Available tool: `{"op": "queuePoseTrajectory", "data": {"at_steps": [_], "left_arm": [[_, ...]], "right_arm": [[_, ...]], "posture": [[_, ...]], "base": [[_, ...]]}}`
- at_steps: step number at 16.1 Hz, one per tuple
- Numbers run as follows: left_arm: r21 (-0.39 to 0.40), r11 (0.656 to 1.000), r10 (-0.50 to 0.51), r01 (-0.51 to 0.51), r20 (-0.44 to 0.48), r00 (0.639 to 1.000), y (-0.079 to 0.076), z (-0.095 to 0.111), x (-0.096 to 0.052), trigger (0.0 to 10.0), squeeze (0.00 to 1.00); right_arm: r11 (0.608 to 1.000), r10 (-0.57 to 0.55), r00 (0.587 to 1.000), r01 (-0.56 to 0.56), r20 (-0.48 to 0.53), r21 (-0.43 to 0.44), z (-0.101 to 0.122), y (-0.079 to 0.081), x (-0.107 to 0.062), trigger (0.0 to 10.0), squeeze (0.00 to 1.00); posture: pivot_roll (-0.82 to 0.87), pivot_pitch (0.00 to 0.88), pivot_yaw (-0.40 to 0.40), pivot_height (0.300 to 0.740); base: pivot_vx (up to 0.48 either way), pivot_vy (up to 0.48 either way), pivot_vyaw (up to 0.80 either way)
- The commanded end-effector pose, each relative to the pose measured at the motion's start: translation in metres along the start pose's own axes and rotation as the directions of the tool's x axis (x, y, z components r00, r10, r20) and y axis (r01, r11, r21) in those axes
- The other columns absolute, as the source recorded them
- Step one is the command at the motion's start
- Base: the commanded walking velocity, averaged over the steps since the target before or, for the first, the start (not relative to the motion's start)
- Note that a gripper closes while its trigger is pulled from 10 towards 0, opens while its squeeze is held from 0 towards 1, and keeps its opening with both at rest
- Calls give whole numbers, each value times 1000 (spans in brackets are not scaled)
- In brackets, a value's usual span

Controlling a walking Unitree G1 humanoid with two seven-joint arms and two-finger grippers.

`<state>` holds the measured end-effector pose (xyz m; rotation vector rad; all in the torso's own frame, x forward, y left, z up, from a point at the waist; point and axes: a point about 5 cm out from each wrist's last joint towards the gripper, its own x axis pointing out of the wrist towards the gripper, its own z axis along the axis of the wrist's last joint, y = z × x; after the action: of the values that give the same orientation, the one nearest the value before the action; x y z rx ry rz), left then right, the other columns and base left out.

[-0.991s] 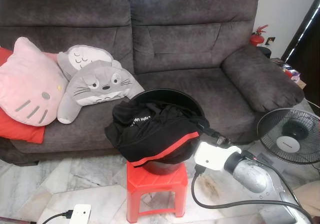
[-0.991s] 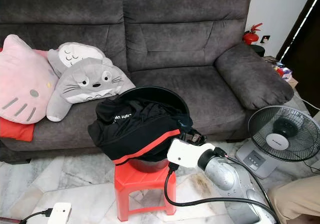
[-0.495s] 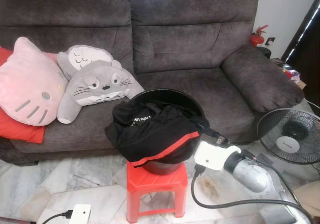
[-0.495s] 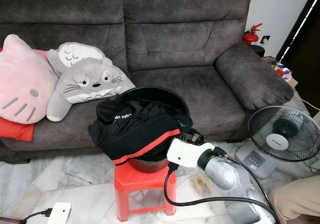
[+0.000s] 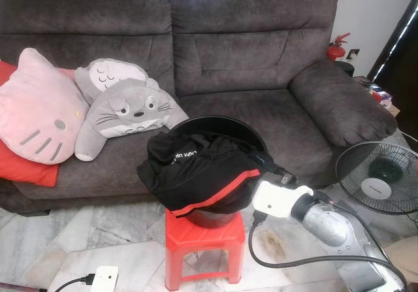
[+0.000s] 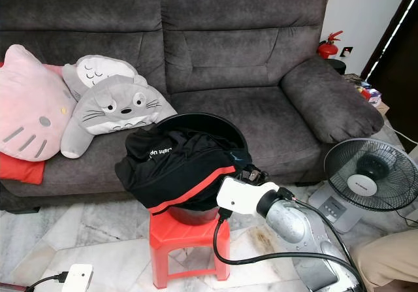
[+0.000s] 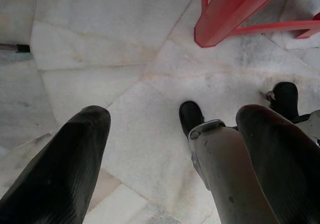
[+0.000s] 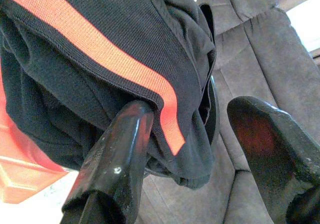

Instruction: Hang hanger

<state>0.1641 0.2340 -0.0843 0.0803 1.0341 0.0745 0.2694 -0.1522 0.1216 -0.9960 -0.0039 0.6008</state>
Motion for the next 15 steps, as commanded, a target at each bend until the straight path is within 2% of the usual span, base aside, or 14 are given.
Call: {"op": "queuePoseTrajectory", "data": {"at_steps": [1,9,15], "left_arm": [[-1,1000,3,-3,-3,1000,-1,-1,0,10000,0],[-2,1000,3,-3,-2,1000,-1,0,0,10000,0],[-2,1000,7,-7,1,1000,-1,1,0,10000,0]], "right_arm": [[1000,5,1000,-5,5,-2,-1,0,2,10000,0],[998,56,998,-56,2,4,-3,5,1,10000,0],[1000,-10,1000,10,20,-21,-1,-5,5,10000,0]], "posture": [[-191,0,-36,740],[-191,0,-37,740],[-189,0,-38,740]], "base": [[0,0,0],[0,0,0],[0,0,0]]}}
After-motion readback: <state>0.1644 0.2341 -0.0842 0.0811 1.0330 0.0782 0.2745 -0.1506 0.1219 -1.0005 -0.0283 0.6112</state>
